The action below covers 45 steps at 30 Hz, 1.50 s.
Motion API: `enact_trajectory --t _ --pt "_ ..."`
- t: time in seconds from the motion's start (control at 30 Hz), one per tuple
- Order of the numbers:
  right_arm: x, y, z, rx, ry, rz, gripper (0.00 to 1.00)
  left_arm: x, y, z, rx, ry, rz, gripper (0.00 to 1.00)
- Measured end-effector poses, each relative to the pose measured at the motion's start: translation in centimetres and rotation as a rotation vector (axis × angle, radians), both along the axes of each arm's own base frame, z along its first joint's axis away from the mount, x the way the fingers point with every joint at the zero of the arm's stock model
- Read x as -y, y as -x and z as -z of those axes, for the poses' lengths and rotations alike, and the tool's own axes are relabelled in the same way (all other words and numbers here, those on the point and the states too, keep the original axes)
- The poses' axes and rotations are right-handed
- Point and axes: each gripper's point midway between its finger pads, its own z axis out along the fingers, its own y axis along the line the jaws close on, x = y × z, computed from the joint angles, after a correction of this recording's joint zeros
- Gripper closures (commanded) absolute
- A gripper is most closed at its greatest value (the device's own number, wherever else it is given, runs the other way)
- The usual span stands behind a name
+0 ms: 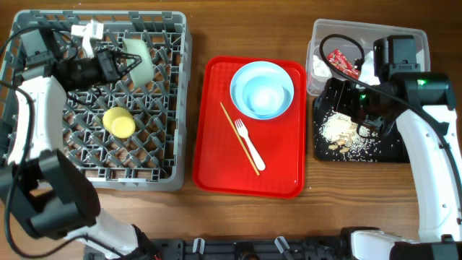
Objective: Sort waste into correct bins and load items into the dishwasher rack
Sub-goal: 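Carry the green bowl into the dish rack with the left gripper, then release the green bowl in the rack and lift the left gripper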
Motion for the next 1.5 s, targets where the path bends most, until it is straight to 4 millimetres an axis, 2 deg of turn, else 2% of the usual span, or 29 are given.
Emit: enact_trajectory --t 0.23,0.5,0.8,1.2,1.5 --pt "0.0 0.1 0.0 -0.003 0.001 -0.004 0.00 -1.6 -1.0 1.6 0.005 0.071 -0.009 0.96" --pt "0.0 0.2 0.1 -0.005 0.006 -0.021 0.00 -1.8 -1.8 0.8 0.102 0.123 0.030 0.96" --pt "0.0 0.4 0.1 -0.013 0.006 -0.021 0.00 -2.2 -2.4 1.9 0.110 0.133 0.032 0.96" --pt "0.0 0.5 0.2 -0.019 0.006 -0.021 0.00 -4.5 -2.4 2.2 0.105 0.113 -0.026 0.96" --pt "0.0 0.6 0.2 -0.021 0.006 -0.021 0.00 -4.2 -2.1 1.2 0.136 0.156 0.001 0.96"
